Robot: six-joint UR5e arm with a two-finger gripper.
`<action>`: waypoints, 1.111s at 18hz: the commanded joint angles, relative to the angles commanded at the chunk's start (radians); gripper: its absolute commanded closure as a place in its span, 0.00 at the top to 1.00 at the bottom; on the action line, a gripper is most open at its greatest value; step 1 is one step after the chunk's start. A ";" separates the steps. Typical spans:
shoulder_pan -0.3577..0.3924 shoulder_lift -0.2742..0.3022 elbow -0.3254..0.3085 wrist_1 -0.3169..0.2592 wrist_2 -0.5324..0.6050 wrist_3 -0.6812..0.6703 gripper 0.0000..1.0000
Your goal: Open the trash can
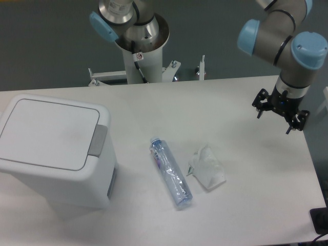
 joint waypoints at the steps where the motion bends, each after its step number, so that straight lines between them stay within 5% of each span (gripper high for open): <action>1: -0.002 0.000 -0.003 0.002 0.002 -0.005 1.00; 13: -0.049 0.006 -0.061 0.050 -0.023 -0.294 1.00; 20: -0.150 -0.020 0.038 0.061 -0.096 -0.682 1.00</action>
